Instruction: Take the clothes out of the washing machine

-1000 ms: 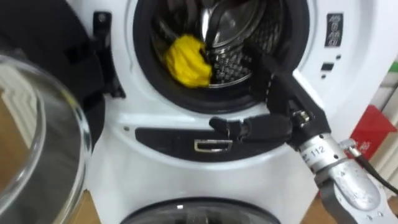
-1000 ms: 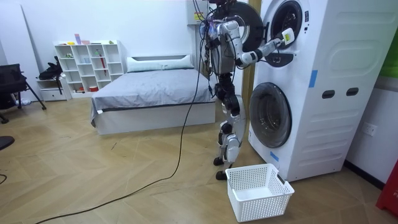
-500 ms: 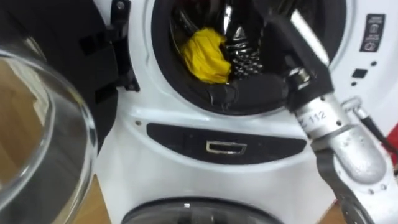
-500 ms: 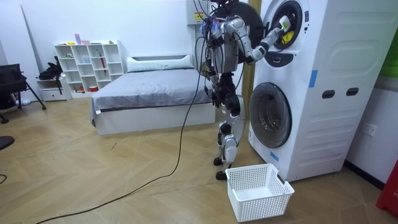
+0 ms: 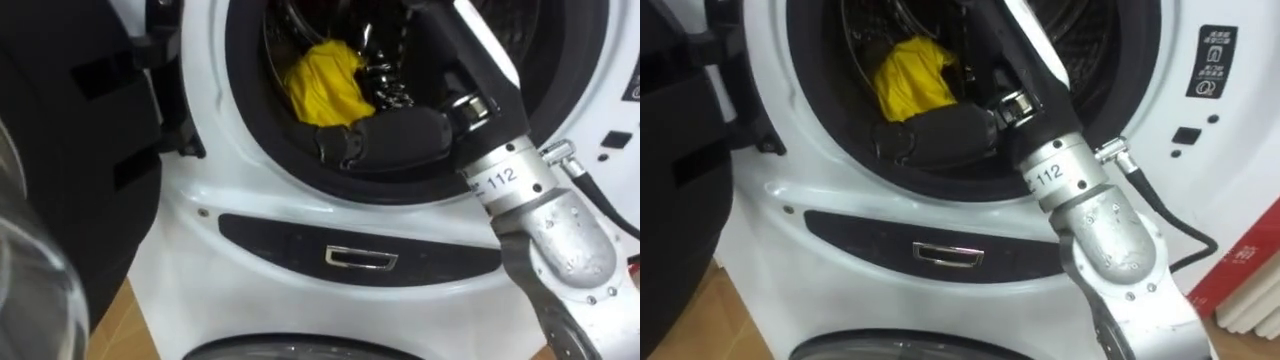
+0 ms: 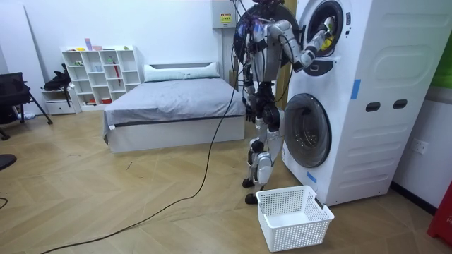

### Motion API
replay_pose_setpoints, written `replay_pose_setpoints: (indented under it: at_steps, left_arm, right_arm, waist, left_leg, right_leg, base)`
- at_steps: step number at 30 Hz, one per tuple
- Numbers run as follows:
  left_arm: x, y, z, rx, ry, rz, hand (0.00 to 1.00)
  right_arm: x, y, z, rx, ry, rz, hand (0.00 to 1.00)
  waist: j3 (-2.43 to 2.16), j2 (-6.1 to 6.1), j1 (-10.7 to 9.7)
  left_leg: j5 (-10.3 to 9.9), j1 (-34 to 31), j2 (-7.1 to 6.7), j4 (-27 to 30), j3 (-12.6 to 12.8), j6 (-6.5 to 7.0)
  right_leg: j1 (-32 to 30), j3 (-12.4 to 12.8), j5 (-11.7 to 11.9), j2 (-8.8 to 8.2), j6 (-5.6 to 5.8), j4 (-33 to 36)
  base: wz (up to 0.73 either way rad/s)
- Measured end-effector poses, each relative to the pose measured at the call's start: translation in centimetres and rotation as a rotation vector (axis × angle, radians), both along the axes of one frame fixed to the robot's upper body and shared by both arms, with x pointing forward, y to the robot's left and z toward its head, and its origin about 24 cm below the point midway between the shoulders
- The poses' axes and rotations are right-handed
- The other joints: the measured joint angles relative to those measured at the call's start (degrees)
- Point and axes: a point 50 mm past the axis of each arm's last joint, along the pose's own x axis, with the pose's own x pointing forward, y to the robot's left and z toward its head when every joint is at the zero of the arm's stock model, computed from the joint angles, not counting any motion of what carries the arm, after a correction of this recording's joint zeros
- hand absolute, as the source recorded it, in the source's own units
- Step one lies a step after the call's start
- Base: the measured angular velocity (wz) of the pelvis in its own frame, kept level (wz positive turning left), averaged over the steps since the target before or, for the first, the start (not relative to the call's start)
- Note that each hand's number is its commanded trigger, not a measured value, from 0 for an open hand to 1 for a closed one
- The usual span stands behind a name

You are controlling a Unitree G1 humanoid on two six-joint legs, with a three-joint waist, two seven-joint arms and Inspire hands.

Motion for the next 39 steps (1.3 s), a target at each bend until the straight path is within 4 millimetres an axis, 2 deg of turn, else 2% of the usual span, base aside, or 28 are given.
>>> replay_pose_setpoints:
  at_steps: [2,4,8,10,13,18,20,21,22,23,30,34,35,36,38,39]
  left_arm:
    - [0.0,0.0,0.0,0.001,0.005,0.002,0.0]
    - [0.1,0.1,0.1,0.003,0.003,0.006,0.0]
    - [0.2,0.4,0.3,0.002,-0.012,0.016,0.0]
    - [0.5,0.6,0.5,0.014,-0.021,0.003,0.0]
    - [0.2,0.8,0.5,0.018,-0.001,0.027,0.0]
    - [-0.1,0.8,0.6,0.003,0.011,0.036,0.0]
    - [-0.6,1.2,0.6,-0.002,0.023,0.046,0.0]
    - [-0.9,1.4,0.7,0.0,0.029,0.055,0.0]
    - [-1.1,1.6,0.8,0.006,0.04,0.057,0.0]
    - [-1.2,1.7,0.8,0.008,0.042,0.061,0.0]
    - [-1.7,1.9,0.8,0.013,0.086,0.078,0.0]
    - [-1.3,2.3,1.0,0.029,0.102,0.086,0.0]
    - [-1.1,2.5,1.1,0.033,0.098,0.084,0.0]
    - [-0.4,2.9,1.2,0.043,0.084,0.076,0.0]
    - [0.5,3.5,1.6,0.063,0.068,0.048,0.0]
    - [0.6,3.6,1.6,0.066,0.069,0.038,0.0]
  right_arm:
    - [0.3,-0.3,-0.4,-0.018,0.029,-0.015,0.0]
    - [1.5,-1.5,-1.4,-0.028,0.094,-0.069,0.0]
    - [3.3,-2.6,-1.3,-0.024,0.13,-0.112,0.0]
    - [4.0,-3.5,-2.1,-0.043,0.167,-0.171,0.0]
    - [5.1,-4.3,-3.2,-0.065,0.232,-0.21,0.0]
    - [7.4,-5.3,-3.9,-0.091,0.346,-0.265,0.0]
    - [8.1,-5.9,-4.4,-0.096,0.385,-0.293,0.0]
    - [8.4,-6.2,-4.7,-0.104,0.403,-0.316,0.0]
    - [8.7,-6.6,-4.9,-0.132,0.418,-0.345,0.0]
    - [8.9,-6.7,-5.0,-0.146,0.426,-0.358,0.0]
    - [9.9,-7.3,-5.4,-0.257,0.5,-0.409,0.0]
    - [10.2,-7.0,-4.7,-0.397,0.49,-0.397,0.0]
    - [10.3,-7.0,-4.3,-0.414,0.483,-0.39,0.29]
    - [10.4,-7.2,-3.6,-0.458,0.466,-0.39,1.0]
    - [10.7,-6.8,-2.6,-0.566,0.437,-0.384,1.0]
    - [10.7,-6.5,-2.4,-0.586,0.427,-0.376,1.0]
  waist:
    - [0.2,0.32,0.0]
    - [0.3,0.56,-0.18]
    - [0.2,0.45,-0.61]
    - [-0.29,-0.28,-0.48]
    - [-0.83,-1.09,-0.26]
    - [-0.98,-1.44,-0.82]
    - [-1.12,-1.75,-0.74]
    - [-1.25,-2.03,-0.58]
    - [-1.58,-2.48,-0.51]
    - [-1.65,-2.68,-0.51]
    - [-1.71,-3.23,-0.67]
    - [-1.32,-3.78,-0.63]
    - [-1.18,-4.04,-0.38]
    - [-0.86,-4.61,0.29]
    - [-0.22,-5.78,1.71]
    - [-0.17,-5.88,1.73]
  left_leg:
    - [-0.24,-0.18,-0.01,0.18,-0.22,0.03]
    - [-0.28,-0.31,-0.14,0.45,-0.68,0.05]
    - [-0.32,-0.36,-0.48,1.09,-2.23,0.11]
    - [-0.35,-0.33,-1.07,1.2,-3.2,0.24]
    - [-0.53,-0.73,-1.44,1.87,-3.96,0.55]
    - [-0.68,-2.03,-2.11,4.41,-4.35,0.89]
    - [-0.45,-2.09,-2.26,4.73,-4.41,1.03]
    - [-0.48,-2.39,-2.29,5.11,-4.45,1.07]
    - [-0.33,-2.89,-2.34,5.23,-4.48,1.19]
    - [-0.2,-3.03,-2.37,5.23,-4.5,1.26]
    - [0.39,-3.74,-3.01,5.27,-4.63,2.04]
    - [0.51,-3.75,-3.0,5.15,-4.63,1.99]
    - [0.55,-3.71,-2.96,5.07,-4.63,1.93]
    - [0.62,-3.6,-2.86,4.89,-4.63,1.81]
    - [0.63,-3.0,-2.67,4.45,-4.64,1.7]
    - [0.57,-2.93,-2.67,4.45,-4.73,1.62]
  right_leg:
    - [0.0,-0.16,-0.04,-0.1,0.06,0.0]
    - [0.24,-0.2,-0.07,0.06,0.11,0.0]
    - [1.08,-1.69,-0.12,-0.14,0.19,-0.18]
    - [2.04,-2.37,-0.47,-0.54,0.77,-0.86]
    - [2.45,-3.26,-0.54,-0.85,0.87,-0.72]
    - [1.7,-3.06,-1.02,-1.47,0.86,-0.78]
    - [1.72,-3.09,-1.26,-1.77,1.32,-0.73]
    - [1.57,-3.14,-1.21,-1.81,1.38,-0.61]
    - [1.03,-3.11,-1.2,-1.83,1.36,-0.42]
    - [0.86,-3.13,-1.17,-1.81,1.34,-0.33]
    - [-0.06,-3.19,-0.64,-2.28,1.54,0.49]
    - [-0.17,-3.52,-0.69,-2.36,1.58,0.54]
    - [-0.16,-3.43,-0.69,-2.3,1.57,0.54]
    - [-0.12,-3.27,-0.58,-2.12,1.46,0.43]
    - [0.36,-3.05,-0.39,-1.82,1.17,0.26]
    - [0.47,-3.1,-0.43,-1.79,1.1,0.24]
  base:
    - [0.06]
    - [0.1]
    - [0.23]
    - [0.23]
    - [0.11]
    - [0.07]
    - [0.05]
    - [0.0]
    - [0.0]
    - [0.0]
    - [0.01]
    - [0.0]
    - [0.0]
    - [0.0]
    - [-0.02]
    - [0.0]
